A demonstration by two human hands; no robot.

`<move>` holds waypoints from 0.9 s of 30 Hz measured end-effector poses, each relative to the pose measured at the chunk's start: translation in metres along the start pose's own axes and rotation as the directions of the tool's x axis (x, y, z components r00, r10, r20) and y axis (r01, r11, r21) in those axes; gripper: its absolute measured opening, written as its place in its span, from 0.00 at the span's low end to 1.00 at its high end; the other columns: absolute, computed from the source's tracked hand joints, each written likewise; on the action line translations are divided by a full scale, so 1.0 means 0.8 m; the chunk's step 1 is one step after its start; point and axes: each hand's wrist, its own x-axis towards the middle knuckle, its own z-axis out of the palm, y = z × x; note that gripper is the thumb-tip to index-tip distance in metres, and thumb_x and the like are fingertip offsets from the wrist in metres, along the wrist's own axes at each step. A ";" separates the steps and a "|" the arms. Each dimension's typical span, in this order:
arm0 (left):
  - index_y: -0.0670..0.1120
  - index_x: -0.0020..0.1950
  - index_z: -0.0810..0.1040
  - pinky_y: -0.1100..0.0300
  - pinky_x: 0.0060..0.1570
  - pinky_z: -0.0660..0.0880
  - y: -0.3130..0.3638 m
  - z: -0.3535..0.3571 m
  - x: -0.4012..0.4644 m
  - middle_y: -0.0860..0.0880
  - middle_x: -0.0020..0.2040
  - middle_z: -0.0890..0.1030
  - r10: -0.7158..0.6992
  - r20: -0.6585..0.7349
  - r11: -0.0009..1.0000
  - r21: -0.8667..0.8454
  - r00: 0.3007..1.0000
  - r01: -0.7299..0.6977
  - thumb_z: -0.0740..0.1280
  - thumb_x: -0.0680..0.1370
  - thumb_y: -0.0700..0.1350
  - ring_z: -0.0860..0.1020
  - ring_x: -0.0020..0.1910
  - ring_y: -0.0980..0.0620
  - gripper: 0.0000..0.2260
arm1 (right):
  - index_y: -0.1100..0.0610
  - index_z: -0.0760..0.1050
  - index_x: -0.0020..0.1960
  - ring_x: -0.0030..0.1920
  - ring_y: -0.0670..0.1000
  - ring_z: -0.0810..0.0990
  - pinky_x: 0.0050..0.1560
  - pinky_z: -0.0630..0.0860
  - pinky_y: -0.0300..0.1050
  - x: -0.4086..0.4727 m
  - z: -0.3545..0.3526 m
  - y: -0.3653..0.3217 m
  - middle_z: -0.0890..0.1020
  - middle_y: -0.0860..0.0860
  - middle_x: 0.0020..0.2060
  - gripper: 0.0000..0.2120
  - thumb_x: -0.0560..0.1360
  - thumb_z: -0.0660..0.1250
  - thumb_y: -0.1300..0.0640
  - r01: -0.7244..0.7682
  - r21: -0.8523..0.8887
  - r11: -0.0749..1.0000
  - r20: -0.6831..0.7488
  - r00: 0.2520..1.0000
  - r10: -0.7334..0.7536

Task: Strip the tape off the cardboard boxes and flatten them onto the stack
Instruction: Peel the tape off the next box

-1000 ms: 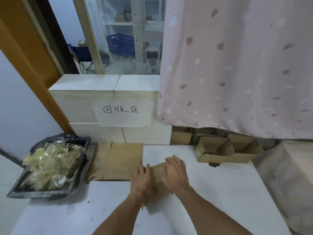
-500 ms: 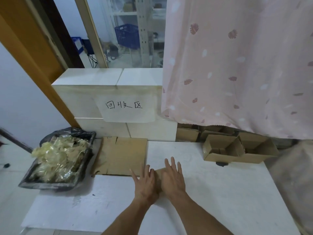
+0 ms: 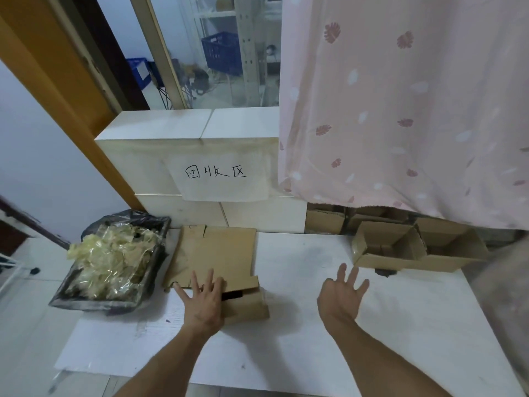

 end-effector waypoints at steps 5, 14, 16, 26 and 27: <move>0.48 0.80 0.45 0.22 0.64 0.36 0.049 -0.009 0.001 0.44 0.81 0.37 0.056 0.004 0.998 -0.005 0.998 -0.056 0.70 0.71 0.64 0.36 0.77 0.31 0.49 | 0.54 0.68 0.73 0.78 0.65 0.46 0.73 0.47 0.69 -0.003 -0.004 -0.024 0.53 0.58 0.79 0.22 0.79 0.61 0.57 0.039 0.075 0.996 -0.033 0.999 -0.036; 0.52 0.76 0.52 0.23 0.65 0.37 0.069 0.005 -0.002 0.52 0.71 0.65 0.126 -0.053 0.990 0.063 0.991 -0.122 0.68 0.72 0.56 0.51 0.79 0.41 0.38 | 0.51 0.76 0.65 0.77 0.65 0.50 0.73 0.53 0.68 0.009 0.004 0.013 0.59 0.56 0.77 0.17 0.77 0.65 0.54 -0.071 0.018 0.997 0.003 0.997 0.071; 0.53 0.76 0.53 0.23 0.65 0.38 0.064 -0.002 -0.001 0.53 0.71 0.65 0.146 -0.063 0.987 0.071 0.987 -0.142 0.68 0.71 0.54 0.51 0.79 0.41 0.38 | 0.50 0.77 0.63 0.77 0.65 0.51 0.72 0.54 0.69 0.011 0.008 0.024 0.60 0.56 0.77 0.16 0.76 0.67 0.53 -0.112 -0.018 0.994 0.035 0.993 0.112; 0.54 0.75 0.53 0.21 0.64 0.37 0.021 -0.023 0.003 0.51 0.72 0.65 0.044 -0.073 0.997 0.072 0.996 -0.038 0.68 0.71 0.52 0.49 0.79 0.39 0.37 | 0.53 0.62 0.76 0.76 0.68 0.49 0.70 0.53 0.73 0.028 0.002 0.070 0.57 0.60 0.76 0.31 0.74 0.65 0.58 -0.291 -0.063 0.955 0.027 0.956 0.293; 0.54 0.74 0.53 0.21 0.65 0.37 0.032 -0.025 0.002 0.51 0.72 0.65 0.065 -0.080 0.996 0.059 0.995 -0.061 0.68 0.71 0.52 0.49 0.79 0.39 0.36 | 0.54 0.61 0.76 0.76 0.68 0.48 0.71 0.52 0.73 0.027 0.000 0.062 0.57 0.60 0.77 0.31 0.75 0.64 0.59 -0.269 -0.048 0.962 0.025 0.962 0.271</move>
